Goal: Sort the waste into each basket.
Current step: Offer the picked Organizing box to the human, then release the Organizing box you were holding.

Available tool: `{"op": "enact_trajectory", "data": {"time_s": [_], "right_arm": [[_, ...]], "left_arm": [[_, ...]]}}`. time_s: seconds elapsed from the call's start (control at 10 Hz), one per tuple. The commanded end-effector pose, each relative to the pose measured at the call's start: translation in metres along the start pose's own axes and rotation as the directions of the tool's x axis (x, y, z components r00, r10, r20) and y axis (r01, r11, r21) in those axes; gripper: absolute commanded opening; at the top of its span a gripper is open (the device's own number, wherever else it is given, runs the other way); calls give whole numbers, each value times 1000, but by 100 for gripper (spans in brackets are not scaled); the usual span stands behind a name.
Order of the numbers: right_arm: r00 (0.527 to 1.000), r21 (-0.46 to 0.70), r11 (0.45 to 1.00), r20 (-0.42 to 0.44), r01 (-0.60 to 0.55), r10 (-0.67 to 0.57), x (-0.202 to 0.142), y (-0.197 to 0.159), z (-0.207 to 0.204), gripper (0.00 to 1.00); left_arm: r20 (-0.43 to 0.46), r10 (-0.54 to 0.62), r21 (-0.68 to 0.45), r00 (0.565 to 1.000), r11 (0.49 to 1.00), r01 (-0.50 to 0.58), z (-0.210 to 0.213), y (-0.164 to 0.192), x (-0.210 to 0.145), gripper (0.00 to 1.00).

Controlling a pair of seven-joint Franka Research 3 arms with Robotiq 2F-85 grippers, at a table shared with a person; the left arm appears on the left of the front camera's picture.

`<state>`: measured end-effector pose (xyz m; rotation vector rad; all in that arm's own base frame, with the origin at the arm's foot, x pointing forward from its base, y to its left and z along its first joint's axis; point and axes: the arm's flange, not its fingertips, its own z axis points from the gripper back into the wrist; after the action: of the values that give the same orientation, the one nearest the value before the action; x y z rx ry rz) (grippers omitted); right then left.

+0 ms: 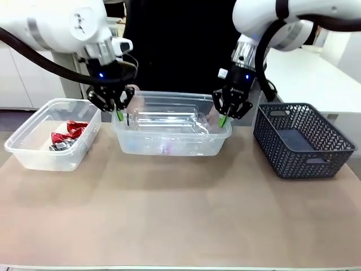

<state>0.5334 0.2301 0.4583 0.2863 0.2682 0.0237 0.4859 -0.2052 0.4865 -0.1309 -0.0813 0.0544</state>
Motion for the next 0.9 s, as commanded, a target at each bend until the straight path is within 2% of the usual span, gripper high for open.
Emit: {"op": "enact_trajectory", "data": {"time_s": [0.0, 0.1, 0.2, 0.8], "right_arm": [[999, 14, 1000, 28, 17, -17, 2, -4, 6, 5], [999, 25, 999, 41, 23, -24, 4, -6, 4, 5], [1000, 3, 1000, 1, 7, -7, 3, -3, 0, 5], [1000, 3, 1000, 1, 7, -7, 3, -3, 0, 5]], "left_arm": [[-11, 12, -26, 1000, 1000, -12, -6, -1, 7, 4], [-61, 12, -46, 998, 999, -15, -11, 0, 10, 4], [-8, 3, -3, 1000, 1000, -3, -7, 0, 4, 4], [-8, 3, -3, 1000, 1000, -3, -7, 0, 4, 4]]}}
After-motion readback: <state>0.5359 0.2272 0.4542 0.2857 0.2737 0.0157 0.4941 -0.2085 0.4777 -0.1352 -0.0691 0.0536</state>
